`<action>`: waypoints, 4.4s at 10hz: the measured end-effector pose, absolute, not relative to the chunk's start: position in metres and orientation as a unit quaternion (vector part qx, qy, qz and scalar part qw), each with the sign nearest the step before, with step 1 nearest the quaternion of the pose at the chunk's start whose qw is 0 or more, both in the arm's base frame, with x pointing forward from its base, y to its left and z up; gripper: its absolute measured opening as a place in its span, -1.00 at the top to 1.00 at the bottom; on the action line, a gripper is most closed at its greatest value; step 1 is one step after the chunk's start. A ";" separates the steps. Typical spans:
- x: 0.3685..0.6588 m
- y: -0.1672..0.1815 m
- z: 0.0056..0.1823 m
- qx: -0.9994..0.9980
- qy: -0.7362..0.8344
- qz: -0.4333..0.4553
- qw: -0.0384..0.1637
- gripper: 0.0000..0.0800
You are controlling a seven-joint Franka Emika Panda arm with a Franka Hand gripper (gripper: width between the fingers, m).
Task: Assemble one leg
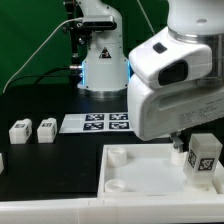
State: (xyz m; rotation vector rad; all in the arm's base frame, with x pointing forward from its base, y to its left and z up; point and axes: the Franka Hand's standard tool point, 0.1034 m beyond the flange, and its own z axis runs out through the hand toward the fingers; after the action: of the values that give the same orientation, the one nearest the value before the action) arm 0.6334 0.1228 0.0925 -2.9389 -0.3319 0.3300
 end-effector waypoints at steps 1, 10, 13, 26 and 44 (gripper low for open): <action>0.635 0.123 0.093 -0.985 -0.111 0.105 0.083 -0.62; 0.638 0.117 0.088 -0.985 -0.121 0.091 0.083 0.21; 0.638 0.119 0.088 -0.991 -0.040 0.098 0.077 0.21; 0.639 0.112 0.088 -0.744 0.646 0.063 0.158 0.21; 0.635 0.118 0.078 -0.985 0.140 0.020 0.102 -0.62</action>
Offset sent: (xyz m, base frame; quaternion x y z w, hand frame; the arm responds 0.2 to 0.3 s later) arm -0.0054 -0.0184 -0.0066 -0.0372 0.0469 -0.0454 0.9972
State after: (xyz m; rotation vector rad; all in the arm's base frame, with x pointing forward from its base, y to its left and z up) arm 0.6346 0.1185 0.0784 -2.9072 0.4144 0.0596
